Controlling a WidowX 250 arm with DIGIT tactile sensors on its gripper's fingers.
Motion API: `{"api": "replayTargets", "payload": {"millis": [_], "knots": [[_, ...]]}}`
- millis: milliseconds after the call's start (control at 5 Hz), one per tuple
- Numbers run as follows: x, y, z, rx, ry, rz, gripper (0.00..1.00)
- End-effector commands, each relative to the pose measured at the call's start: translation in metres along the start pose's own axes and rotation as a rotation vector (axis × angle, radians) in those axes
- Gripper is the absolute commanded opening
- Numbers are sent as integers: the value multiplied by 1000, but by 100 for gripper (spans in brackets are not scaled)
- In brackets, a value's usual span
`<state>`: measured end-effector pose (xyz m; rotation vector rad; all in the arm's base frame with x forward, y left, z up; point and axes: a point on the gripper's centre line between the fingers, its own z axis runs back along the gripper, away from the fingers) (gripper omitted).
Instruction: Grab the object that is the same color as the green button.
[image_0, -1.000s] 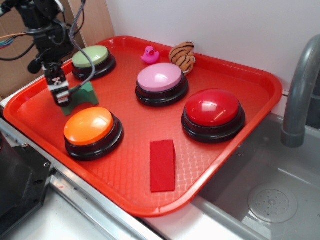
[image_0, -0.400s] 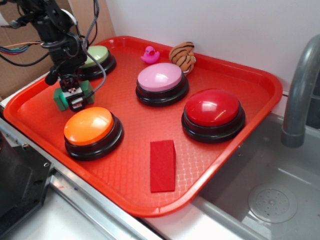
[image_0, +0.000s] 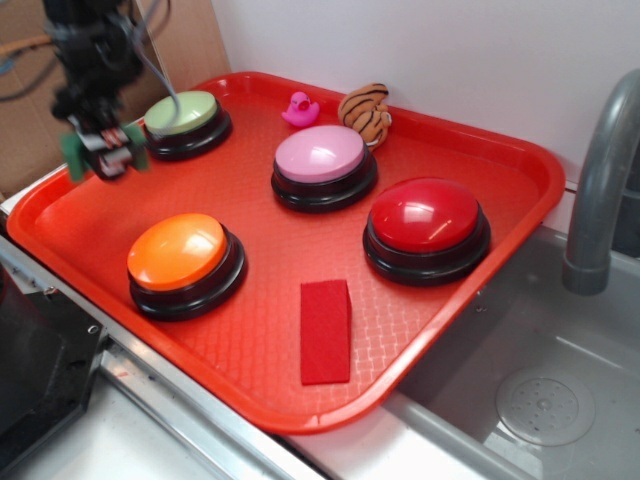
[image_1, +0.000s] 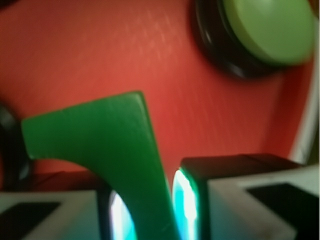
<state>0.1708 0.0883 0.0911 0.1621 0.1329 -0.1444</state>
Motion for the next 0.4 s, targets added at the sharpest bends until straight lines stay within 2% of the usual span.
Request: {"api": "replayTargets", "payload": {"millis": [0,200], "knots": [[1,-20,115,82,-74,152,0],[4,-26,116,117,-80,145,0]]}}
